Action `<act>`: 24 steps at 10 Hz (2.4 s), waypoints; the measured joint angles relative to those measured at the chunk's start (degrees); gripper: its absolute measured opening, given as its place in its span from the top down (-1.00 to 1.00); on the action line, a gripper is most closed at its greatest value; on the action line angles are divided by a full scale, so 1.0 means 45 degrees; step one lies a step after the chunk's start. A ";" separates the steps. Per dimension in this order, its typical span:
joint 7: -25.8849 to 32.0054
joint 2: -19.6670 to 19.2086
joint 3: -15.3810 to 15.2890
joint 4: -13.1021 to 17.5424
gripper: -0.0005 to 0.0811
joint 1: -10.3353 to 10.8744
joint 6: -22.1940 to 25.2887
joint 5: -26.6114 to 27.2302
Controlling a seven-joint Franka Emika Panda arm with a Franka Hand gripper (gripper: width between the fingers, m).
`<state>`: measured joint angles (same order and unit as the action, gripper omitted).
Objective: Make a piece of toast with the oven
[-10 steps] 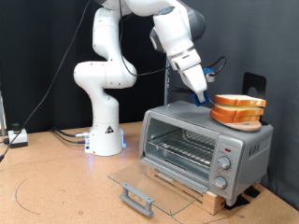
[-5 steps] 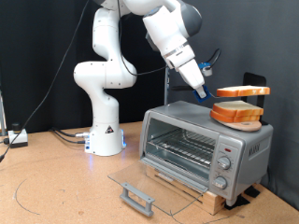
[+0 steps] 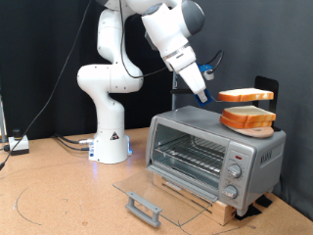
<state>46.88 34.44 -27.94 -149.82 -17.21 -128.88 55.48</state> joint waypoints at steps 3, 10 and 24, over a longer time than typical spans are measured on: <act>0.0581 0.0437 0.1123 -0.0482 0.02 -0.0414 0.0416 -0.0517; 0.1955 0.0619 0.3857 -0.0580 0.02 -0.1921 0.2591 -0.2899; 0.4494 0.0371 0.5722 -0.0999 0.02 -0.2829 0.3482 -0.4383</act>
<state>67.10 36.11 -2.19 -154.31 -29.94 -113.20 35.76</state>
